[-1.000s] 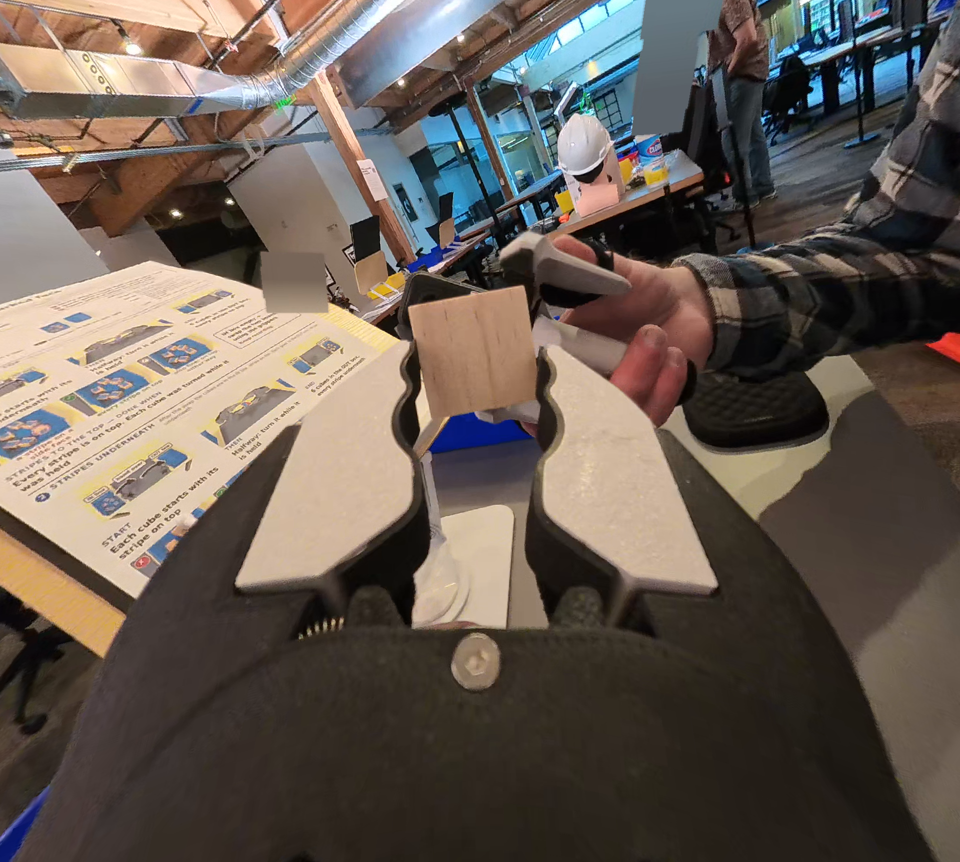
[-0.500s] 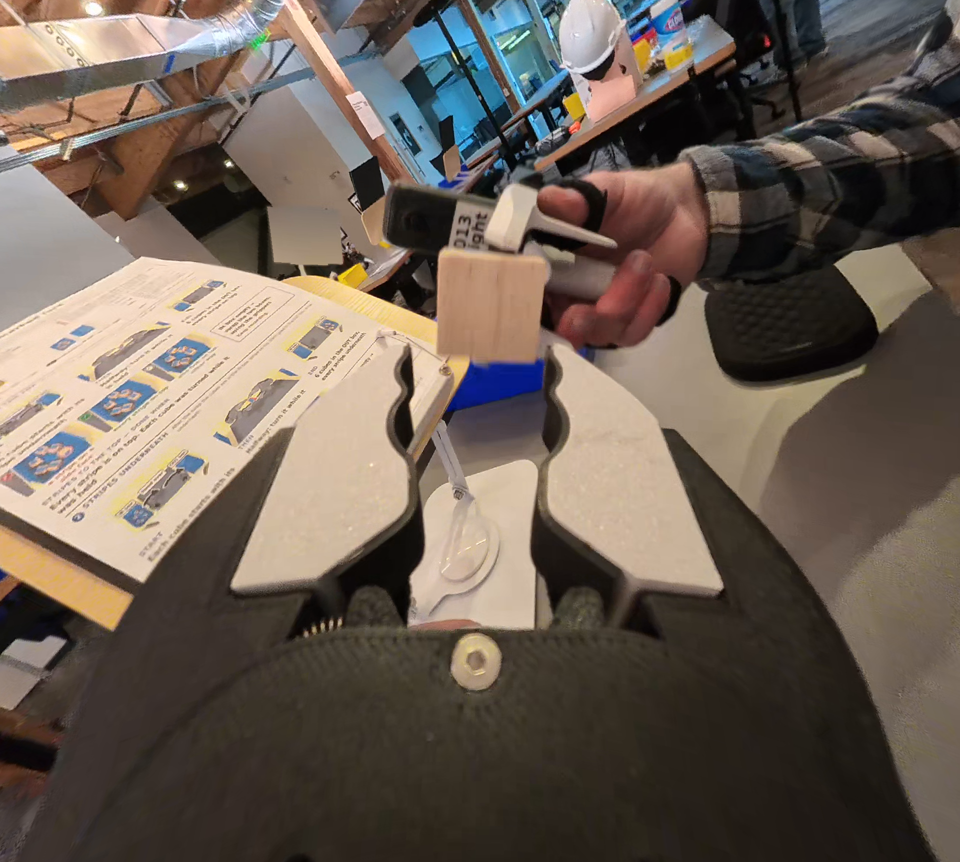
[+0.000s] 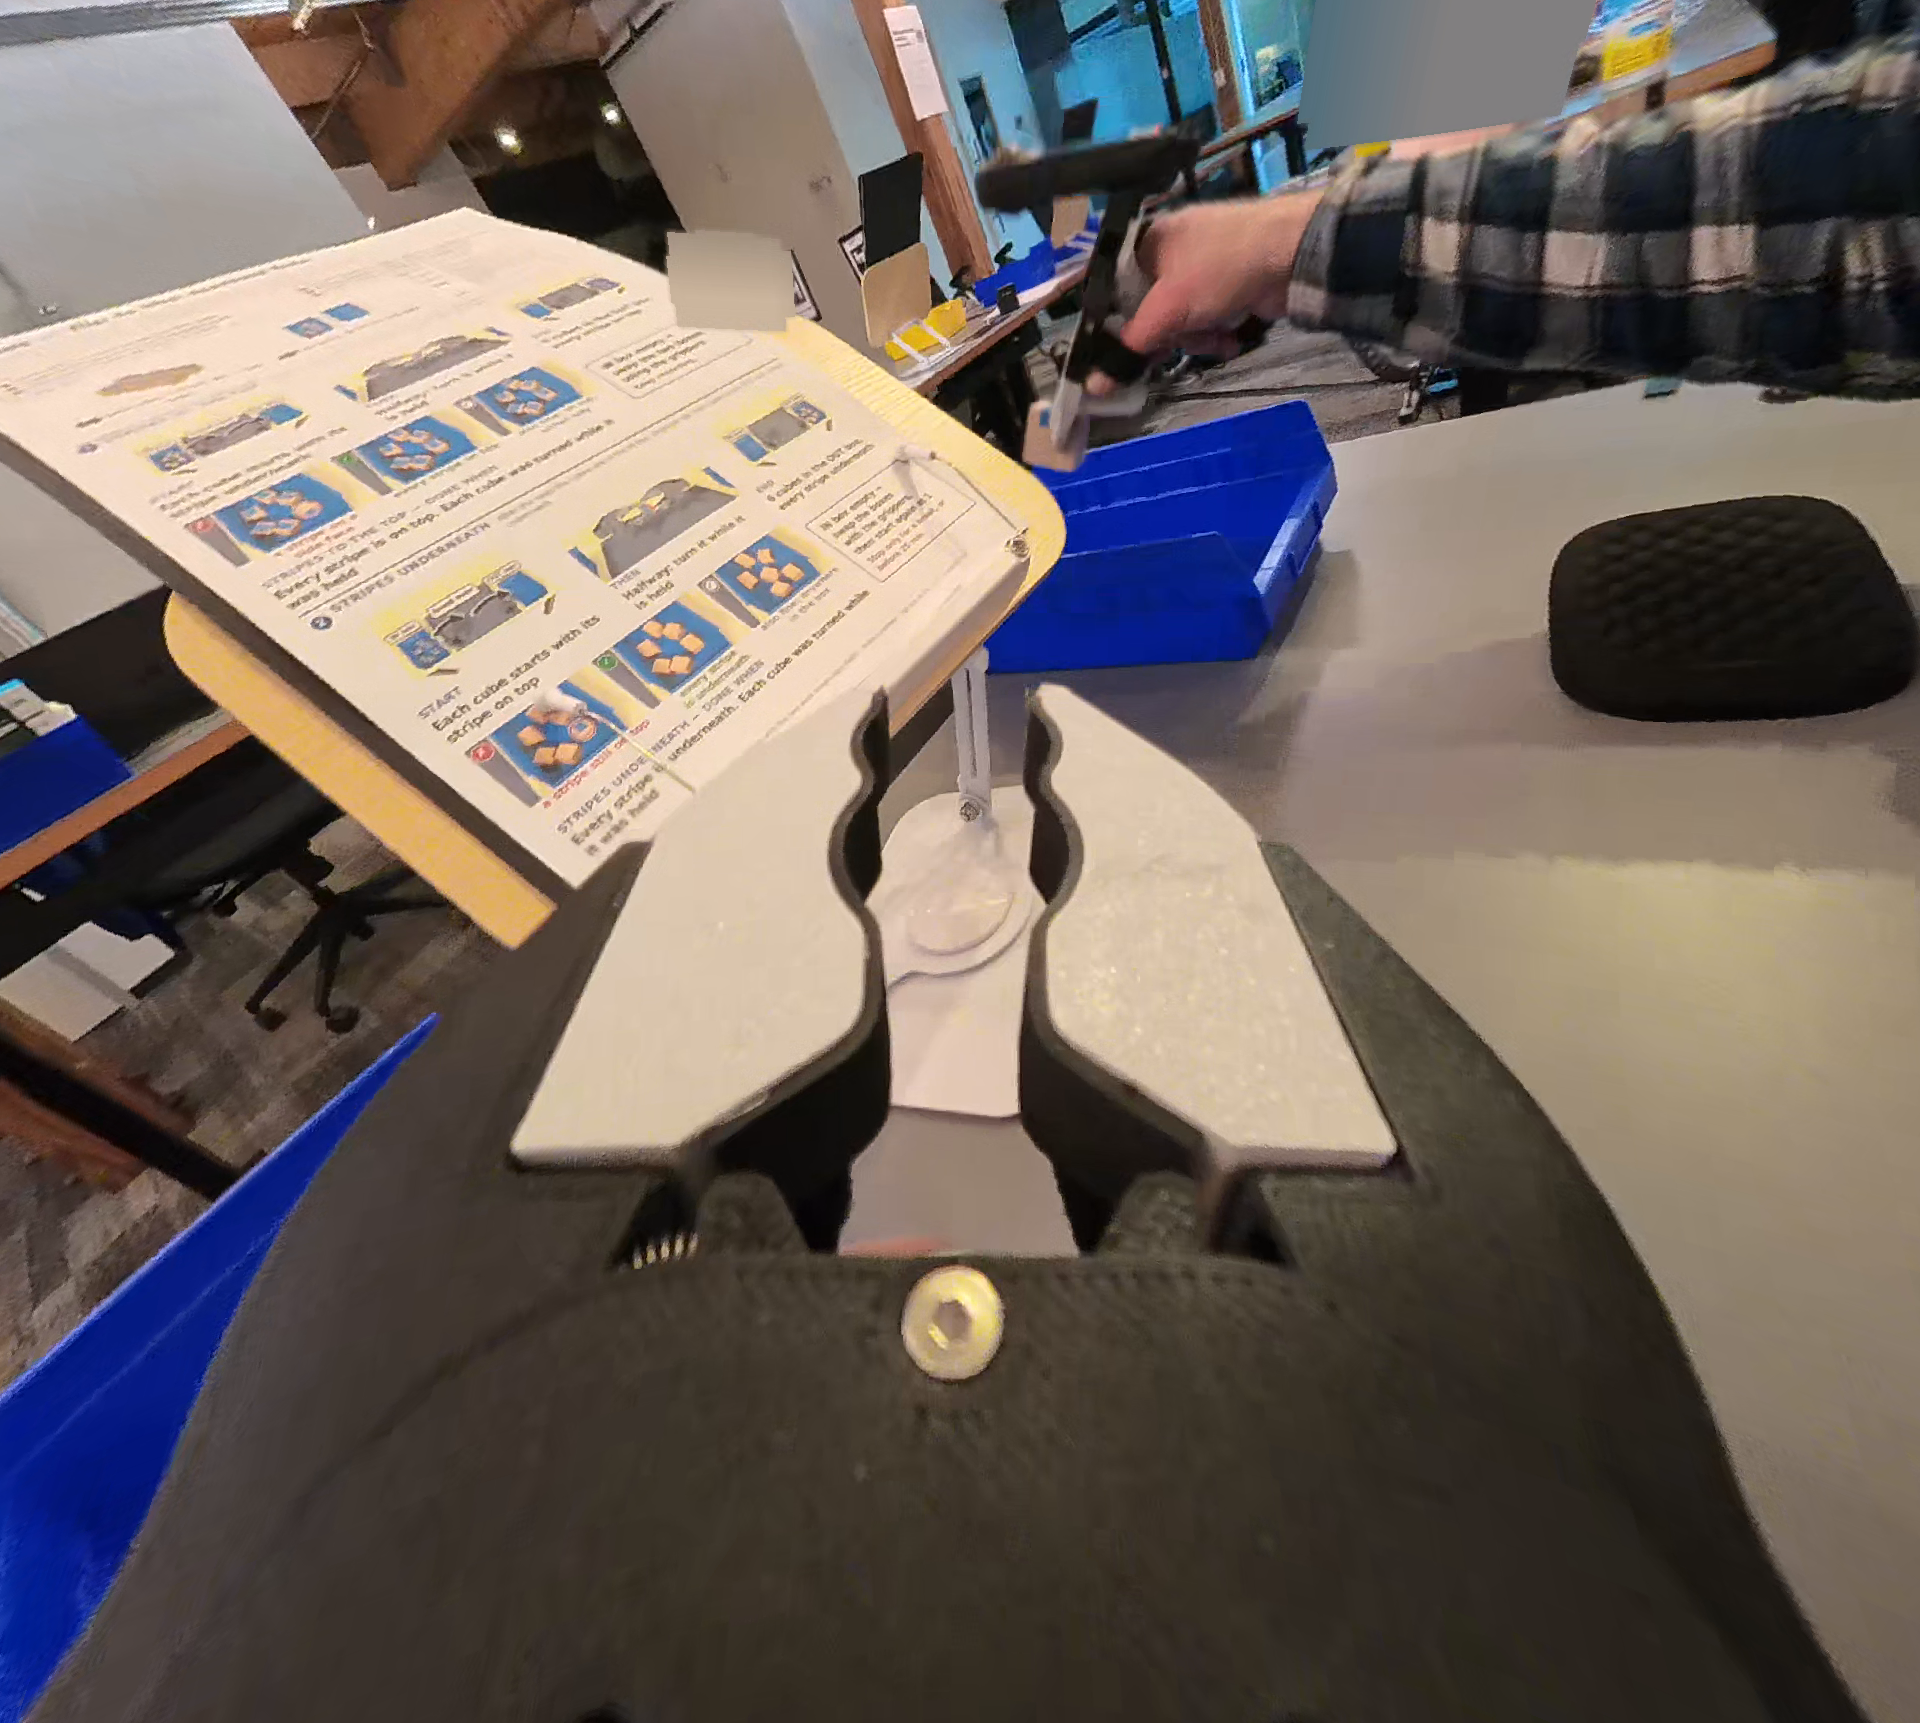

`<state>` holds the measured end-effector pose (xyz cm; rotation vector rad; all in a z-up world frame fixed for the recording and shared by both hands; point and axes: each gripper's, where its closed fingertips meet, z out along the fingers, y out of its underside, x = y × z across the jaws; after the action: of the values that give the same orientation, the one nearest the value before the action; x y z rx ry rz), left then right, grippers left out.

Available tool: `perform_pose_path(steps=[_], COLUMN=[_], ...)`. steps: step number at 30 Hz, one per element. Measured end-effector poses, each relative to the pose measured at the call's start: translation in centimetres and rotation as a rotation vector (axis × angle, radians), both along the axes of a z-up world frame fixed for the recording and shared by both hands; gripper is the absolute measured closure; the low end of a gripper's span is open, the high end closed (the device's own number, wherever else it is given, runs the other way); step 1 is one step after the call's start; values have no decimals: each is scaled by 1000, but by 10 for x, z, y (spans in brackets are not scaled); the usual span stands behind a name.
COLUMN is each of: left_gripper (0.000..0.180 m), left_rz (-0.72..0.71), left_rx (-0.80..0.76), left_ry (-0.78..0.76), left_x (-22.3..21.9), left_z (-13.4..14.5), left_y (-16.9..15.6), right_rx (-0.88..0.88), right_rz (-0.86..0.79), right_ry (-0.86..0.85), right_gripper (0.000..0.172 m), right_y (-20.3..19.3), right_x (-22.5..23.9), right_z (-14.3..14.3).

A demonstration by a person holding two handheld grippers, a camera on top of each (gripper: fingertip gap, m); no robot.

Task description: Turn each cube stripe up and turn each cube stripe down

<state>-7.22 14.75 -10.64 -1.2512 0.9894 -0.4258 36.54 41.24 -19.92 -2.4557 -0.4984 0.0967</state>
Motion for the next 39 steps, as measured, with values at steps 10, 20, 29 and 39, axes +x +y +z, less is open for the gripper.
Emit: perform_pose_path(steps=[10, 20, 29, 39], left_gripper=[157, 148, 124, 112], left_rz=[65, 168, 508, 472], left_rx=[-51, -110, -285, -495], left_ry=[38, 30, 326, 864], left_x=[-29, -63, -160, -203], left_z=[-14, -19, -73, -157], left_y=[4, 23, 115, 208], right_rx=[-293, -31, 230, 172], right_rz=[-143, -95, 211, 388], right_ry=[-214, -153, -72, 36], right_gripper=[125, 116, 124, 127], right_y=[52, 41, -80, -145], right_x=[39, 20, -66, -129], right_z=[-121, -18, 54, 13])
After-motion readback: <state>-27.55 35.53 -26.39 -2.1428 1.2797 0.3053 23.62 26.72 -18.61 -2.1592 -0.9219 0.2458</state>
